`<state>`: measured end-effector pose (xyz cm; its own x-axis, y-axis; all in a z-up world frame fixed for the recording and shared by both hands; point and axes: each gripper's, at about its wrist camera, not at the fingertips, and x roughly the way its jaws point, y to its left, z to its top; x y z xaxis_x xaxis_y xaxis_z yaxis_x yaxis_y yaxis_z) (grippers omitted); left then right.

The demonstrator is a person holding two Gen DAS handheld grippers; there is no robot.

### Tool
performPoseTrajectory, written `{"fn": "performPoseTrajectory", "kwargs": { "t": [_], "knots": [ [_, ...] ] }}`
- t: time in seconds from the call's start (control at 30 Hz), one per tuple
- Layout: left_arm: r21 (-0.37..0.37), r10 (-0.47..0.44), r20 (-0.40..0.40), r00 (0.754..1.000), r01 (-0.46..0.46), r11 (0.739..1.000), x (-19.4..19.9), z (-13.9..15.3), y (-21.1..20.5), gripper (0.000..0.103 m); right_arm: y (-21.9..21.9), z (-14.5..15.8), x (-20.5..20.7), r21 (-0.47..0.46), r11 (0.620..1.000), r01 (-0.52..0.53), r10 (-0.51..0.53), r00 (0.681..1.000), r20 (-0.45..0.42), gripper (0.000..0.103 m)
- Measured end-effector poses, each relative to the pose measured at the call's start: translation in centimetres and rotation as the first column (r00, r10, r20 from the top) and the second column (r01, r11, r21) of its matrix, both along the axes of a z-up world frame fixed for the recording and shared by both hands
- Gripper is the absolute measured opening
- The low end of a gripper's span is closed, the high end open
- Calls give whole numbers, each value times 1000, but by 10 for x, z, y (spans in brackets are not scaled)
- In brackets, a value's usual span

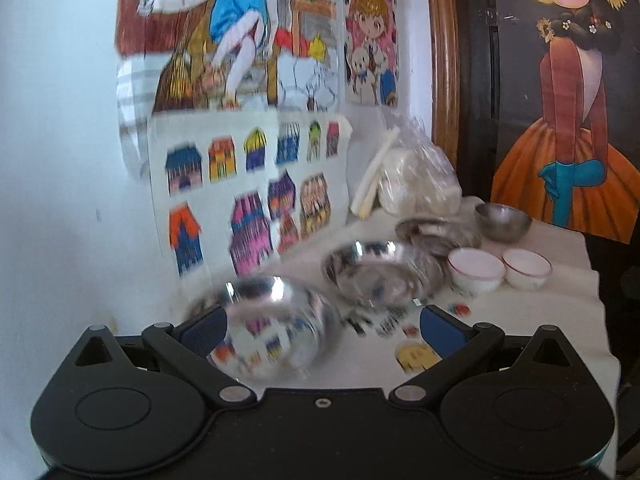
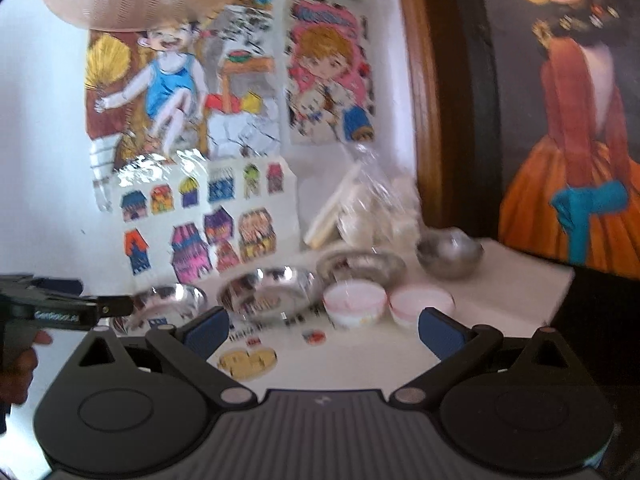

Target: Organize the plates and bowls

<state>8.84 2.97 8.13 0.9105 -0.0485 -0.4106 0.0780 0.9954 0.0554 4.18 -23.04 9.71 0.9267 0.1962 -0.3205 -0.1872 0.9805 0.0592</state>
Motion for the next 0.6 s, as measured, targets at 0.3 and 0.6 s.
{"fn": "performPoseTrajectory", "kwargs": {
  "t": [0.3, 0.6],
  "knots": [
    [5, -28, -18, 999, 28, 1000, 58, 28, 3, 102, 10, 33, 41, -50, 995, -84, 86, 995, 48, 103],
    [-16, -102, -176, 979, 101, 995, 155, 23, -5, 102, 10, 11, 86, 88, 988, -125, 130, 990, -55, 103]
  ]
}}
